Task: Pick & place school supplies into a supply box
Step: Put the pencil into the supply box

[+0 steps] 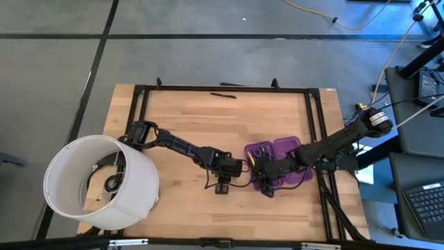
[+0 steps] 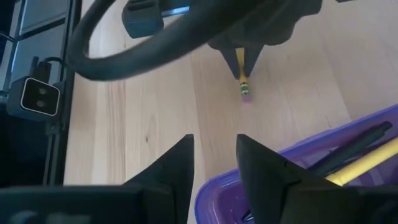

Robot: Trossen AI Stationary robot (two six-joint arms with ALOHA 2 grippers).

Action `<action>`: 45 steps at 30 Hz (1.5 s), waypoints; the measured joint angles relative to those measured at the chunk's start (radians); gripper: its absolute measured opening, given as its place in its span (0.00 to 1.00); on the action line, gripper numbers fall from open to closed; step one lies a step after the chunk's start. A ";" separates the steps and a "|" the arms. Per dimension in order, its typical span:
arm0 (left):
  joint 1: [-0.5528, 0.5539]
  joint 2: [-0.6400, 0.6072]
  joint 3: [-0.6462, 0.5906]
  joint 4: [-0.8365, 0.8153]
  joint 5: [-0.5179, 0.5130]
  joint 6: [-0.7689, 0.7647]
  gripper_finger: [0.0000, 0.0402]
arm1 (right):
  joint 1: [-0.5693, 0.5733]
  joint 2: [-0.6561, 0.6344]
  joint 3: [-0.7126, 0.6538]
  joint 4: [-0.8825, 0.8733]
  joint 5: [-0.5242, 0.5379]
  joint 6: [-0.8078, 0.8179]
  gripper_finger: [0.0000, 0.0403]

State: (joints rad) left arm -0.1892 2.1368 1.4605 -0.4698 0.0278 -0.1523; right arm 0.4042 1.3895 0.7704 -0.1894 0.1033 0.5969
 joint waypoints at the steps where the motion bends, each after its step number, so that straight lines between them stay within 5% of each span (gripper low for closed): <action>1: 0.000 0.000 0.000 0.000 0.000 0.002 0.08 | 0.000 0.000 0.000 0.000 0.000 0.000 0.31; 22: -0.001 0.007 0.064 0.059 -0.020 0.116 0.30 | 0.001 0.000 0.000 -0.026 -0.085 0.087 0.31; 38: 0.001 0.056 0.070 0.065 -0.067 0.115 0.28 | 0.012 0.000 0.000 -0.077 -0.089 0.079 0.31; 45: 0.001 0.056 0.071 0.023 -0.062 0.071 0.20 | 0.012 0.000 0.000 -0.080 -0.089 0.079 0.31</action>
State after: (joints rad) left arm -0.1883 2.1925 1.5311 -0.4472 -0.0341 -0.0812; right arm 0.4164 1.3898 0.7704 -0.2694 0.0140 0.6761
